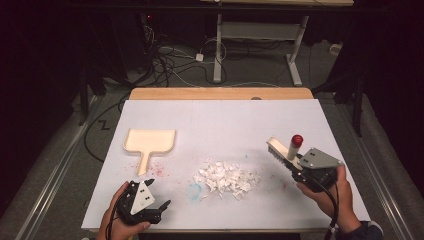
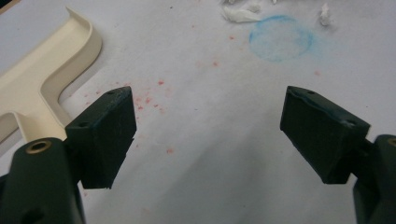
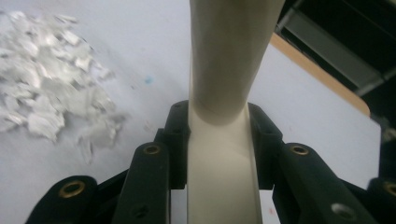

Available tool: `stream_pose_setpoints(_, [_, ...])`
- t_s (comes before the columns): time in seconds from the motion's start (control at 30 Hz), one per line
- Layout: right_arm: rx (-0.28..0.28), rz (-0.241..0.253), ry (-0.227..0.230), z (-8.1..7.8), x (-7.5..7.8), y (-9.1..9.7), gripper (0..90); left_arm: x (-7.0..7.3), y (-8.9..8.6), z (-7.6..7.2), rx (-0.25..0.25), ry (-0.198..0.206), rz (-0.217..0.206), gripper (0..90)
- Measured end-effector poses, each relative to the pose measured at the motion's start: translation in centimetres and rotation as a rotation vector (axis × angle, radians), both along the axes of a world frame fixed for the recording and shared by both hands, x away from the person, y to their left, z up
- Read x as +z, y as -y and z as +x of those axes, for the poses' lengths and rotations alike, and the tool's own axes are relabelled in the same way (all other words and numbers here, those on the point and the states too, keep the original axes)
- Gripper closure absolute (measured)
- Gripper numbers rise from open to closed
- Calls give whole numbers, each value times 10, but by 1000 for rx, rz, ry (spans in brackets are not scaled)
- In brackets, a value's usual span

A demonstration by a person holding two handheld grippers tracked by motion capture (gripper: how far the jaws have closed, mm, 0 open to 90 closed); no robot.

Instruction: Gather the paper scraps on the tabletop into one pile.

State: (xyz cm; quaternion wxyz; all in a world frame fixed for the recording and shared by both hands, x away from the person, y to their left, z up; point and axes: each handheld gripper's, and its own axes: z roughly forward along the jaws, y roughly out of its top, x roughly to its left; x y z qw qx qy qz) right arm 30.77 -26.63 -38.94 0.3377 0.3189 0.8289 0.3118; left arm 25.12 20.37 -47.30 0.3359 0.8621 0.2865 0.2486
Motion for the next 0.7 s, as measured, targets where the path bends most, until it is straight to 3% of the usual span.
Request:
stream_pose_setpoints(0.13, [-69,9,-25,-5,-6,18,684,0,2,1,-4,3,8,177])
stream_pose_setpoints(0.33, [-223,-42,-12,-1,-19,32,684,0,4,2,-8,6,10,177])
stream_pose_setpoints(0.47, [-240,-59,-37,4,-29,27,685,0,5,2,-14,9,13,177])
stream_pose_setpoints(0.7, [-198,-83,-54,5,-36,11,684,0,4,2,-16,12,12,177])
